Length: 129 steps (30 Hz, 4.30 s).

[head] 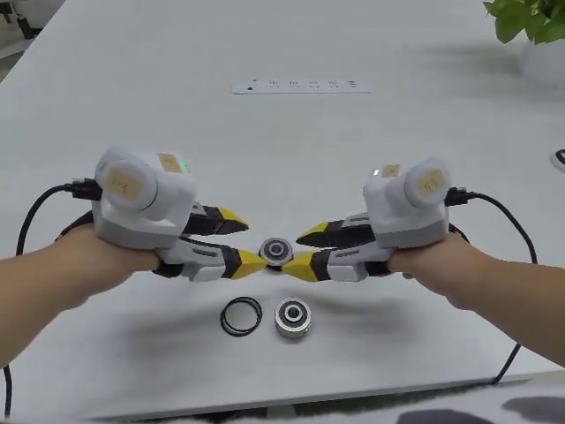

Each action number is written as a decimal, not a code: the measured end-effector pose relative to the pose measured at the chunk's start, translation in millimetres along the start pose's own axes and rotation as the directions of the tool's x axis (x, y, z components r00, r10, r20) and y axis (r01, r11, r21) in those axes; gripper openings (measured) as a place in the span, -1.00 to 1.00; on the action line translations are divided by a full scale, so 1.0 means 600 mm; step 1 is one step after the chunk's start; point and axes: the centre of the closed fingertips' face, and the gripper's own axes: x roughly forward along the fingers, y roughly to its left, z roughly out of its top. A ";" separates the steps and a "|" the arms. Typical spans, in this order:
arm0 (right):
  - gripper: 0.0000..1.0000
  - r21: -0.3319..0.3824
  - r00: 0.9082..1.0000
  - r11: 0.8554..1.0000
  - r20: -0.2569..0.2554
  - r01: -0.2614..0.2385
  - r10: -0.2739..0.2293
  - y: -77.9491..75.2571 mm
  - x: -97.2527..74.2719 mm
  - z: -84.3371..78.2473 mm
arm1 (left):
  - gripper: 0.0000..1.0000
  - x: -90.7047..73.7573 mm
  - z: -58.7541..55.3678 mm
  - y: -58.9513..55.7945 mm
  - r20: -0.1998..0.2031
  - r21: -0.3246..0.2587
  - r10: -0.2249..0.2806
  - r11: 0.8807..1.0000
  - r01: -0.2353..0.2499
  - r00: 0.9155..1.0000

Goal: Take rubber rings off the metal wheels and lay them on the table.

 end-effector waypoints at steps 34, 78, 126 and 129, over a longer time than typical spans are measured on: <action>-0.43 0.009 1.000 1.000 0.003 0.008 -0.008 -0.009 -0.001 -0.011 | -0.56 0.052 -0.001 -0.007 -0.024 0.033 -0.049 0.998 0.050 0.999; -0.57 -0.072 0.998 0.996 -0.017 0.060 -0.061 -0.014 0.027 -0.010 | -0.73 0.054 -0.003 0.002 -0.014 0.017 0.021 1.000 -0.021 1.000; -1.00 0.181 0.997 0.981 0.017 0.068 -0.073 -0.017 -0.009 -0.011 | -0.75 0.052 -0.008 -0.002 -0.025 0.023 0.044 0.999 -0.043 0.999; -1.00 0.204 0.996 0.976 0.032 0.074 -0.082 -0.018 -0.010 -0.008 | -0.76 0.053 -0.008 -0.001 -0.028 0.026 0.047 0.999 -0.047 0.998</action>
